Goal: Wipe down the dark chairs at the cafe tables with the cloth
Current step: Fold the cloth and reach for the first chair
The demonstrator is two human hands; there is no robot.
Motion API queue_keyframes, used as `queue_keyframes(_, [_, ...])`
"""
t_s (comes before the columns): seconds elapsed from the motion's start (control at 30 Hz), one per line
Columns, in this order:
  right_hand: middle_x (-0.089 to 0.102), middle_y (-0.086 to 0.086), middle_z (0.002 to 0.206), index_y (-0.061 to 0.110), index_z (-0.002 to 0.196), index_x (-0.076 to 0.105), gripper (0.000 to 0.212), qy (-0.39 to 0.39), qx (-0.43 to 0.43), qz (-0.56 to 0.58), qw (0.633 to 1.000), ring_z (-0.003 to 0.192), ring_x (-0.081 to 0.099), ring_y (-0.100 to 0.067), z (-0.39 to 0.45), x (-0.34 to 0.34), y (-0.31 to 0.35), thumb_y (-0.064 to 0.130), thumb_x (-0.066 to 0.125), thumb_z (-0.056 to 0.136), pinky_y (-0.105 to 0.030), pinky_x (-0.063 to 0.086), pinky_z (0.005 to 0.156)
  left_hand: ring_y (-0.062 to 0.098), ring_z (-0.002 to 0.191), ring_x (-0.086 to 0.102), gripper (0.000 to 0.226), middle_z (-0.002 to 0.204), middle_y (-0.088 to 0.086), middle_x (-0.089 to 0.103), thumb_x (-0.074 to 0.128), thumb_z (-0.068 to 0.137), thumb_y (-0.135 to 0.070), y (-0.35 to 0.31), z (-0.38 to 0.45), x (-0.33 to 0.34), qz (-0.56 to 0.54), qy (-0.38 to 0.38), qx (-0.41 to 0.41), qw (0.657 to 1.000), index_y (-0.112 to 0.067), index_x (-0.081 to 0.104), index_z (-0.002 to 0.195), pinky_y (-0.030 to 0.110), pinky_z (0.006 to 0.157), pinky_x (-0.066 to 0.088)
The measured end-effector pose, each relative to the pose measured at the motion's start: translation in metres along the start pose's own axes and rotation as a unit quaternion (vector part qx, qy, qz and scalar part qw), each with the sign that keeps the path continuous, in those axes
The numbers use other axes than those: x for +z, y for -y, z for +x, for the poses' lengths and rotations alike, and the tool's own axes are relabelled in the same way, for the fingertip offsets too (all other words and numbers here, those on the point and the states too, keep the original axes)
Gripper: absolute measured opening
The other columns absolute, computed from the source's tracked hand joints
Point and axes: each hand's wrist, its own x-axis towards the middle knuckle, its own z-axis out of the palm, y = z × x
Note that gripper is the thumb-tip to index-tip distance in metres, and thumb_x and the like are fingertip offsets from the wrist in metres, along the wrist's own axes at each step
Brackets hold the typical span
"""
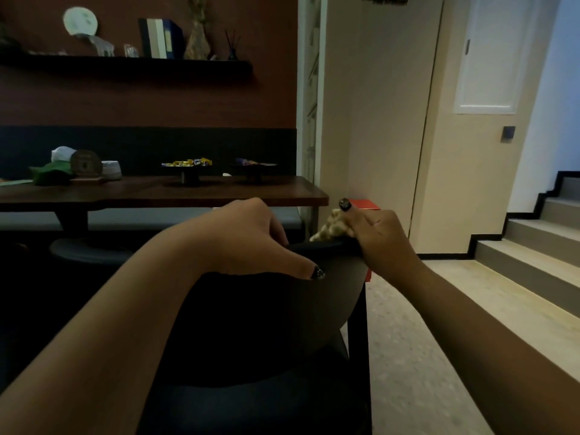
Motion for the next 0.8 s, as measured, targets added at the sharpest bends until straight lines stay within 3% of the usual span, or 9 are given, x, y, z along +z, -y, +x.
queue_keyframes(0.1, [0.061,-0.006,0.063,0.013,0.071,0.064,0.047,0.017,-0.053,-0.012,0.998,0.054,0.058,-0.018,-0.007,0.015,0.02,0.05,0.043,0.092,-0.027,0.045,0.05,0.008,0.084,0.065,0.068,0.091,-0.008,0.069,0.062,0.035,-0.073,-0.001,-0.001,-0.001,0.0,-0.003,-0.004,1.0,-0.033,0.069,0.089,0.023,0.068,0.051])
queue_keyframes(0.17, [0.061,-0.003,0.066,0.016,0.074,0.064,0.046,0.057,-0.059,-0.022,0.996,0.053,0.054,-0.013,-0.008,0.011,0.028,0.051,0.039,0.09,-0.023,0.042,0.05,0.008,0.083,0.065,0.055,0.091,-0.008,0.069,0.066,0.05,-0.069,-0.003,-0.004,0.002,0.003,-0.011,0.005,1.0,-0.032,0.069,0.09,0.023,0.07,0.053])
queue_keyframes(0.27, [0.058,-0.006,0.064,0.009,0.077,0.064,0.049,0.128,-0.054,-0.055,0.989,0.056,0.051,-0.025,-0.007,-0.007,0.024,0.048,0.04,0.092,-0.036,0.038,0.052,-0.003,0.078,0.064,0.056,0.087,-0.012,0.069,0.059,0.052,-0.071,-0.002,-0.017,0.0,0.021,-0.045,0.049,0.998,-0.034,0.069,0.093,0.016,0.062,0.052])
queue_keyframes(0.37, [0.056,-0.014,0.06,0.001,0.075,0.063,0.057,0.102,-0.04,-0.049,0.993,0.053,0.049,-0.031,-0.01,-0.006,0.021,0.05,0.04,0.092,-0.038,0.036,0.05,-0.005,0.07,0.064,0.074,0.08,-0.012,0.069,0.043,0.048,-0.087,0.015,-0.04,-0.007,0.121,-0.065,0.036,0.99,-0.036,0.068,0.095,0.018,0.059,0.056])
queue_keyframes(0.5, [0.059,-0.007,0.057,0.003,0.076,0.066,0.051,0.053,-0.062,-0.041,0.996,0.049,0.052,-0.02,-0.015,0.009,0.028,0.045,0.043,0.094,-0.034,0.038,0.047,-0.008,0.06,0.059,0.084,0.063,-0.012,0.064,0.027,0.05,-0.095,0.031,-0.058,0.003,0.189,-0.144,0.026,0.971,-0.035,0.07,0.092,0.014,0.044,0.04])
queue_keyframes(0.57, [0.059,-0.002,0.056,0.009,0.074,0.065,0.047,0.037,-0.084,-0.044,0.995,0.048,0.051,-0.016,-0.017,0.018,0.036,0.044,0.043,0.095,-0.028,0.038,0.046,-0.008,0.062,0.06,0.083,0.068,-0.014,0.066,0.031,0.05,-0.093,0.031,-0.056,0.006,0.179,-0.167,0.047,0.968,-0.037,0.068,0.098,0.018,0.05,0.049])
queue_keyframes(0.63, [0.053,-0.001,0.052,0.012,0.069,0.061,0.048,0.031,-0.104,-0.064,0.992,0.045,0.047,-0.017,-0.019,0.029,0.047,0.045,0.038,0.095,-0.026,0.034,0.043,-0.006,0.072,0.063,0.088,0.086,-0.017,0.068,0.04,0.048,-0.092,0.032,-0.055,0.004,0.128,-0.158,0.056,0.977,-0.042,0.059,0.117,0.024,0.068,0.058])
queue_keyframes(0.7, [0.053,-0.005,0.051,0.009,0.069,0.06,0.051,0.033,-0.114,-0.077,0.99,0.043,0.046,-0.019,-0.02,0.04,0.057,0.046,0.036,0.095,-0.027,0.032,0.042,-0.006,0.09,0.063,0.096,0.106,-0.021,0.065,0.049,0.051,-0.093,0.037,-0.057,0.001,0.073,-0.168,0.086,0.979,-0.046,0.043,0.134,0.03,0.083,0.057])
queue_keyframes(0.8, [0.056,-0.007,0.054,0.008,0.073,0.063,0.057,0.06,-0.108,-0.085,0.989,0.044,0.048,-0.019,-0.021,0.051,0.07,0.052,0.033,0.095,-0.024,0.033,0.042,-0.007,0.108,0.059,0.089,0.122,-0.026,0.058,0.069,0.061,-0.073,0.043,-0.059,0.004,-0.023,-0.21,0.171,0.962,-0.046,0.037,0.14,0.031,0.087,0.056])
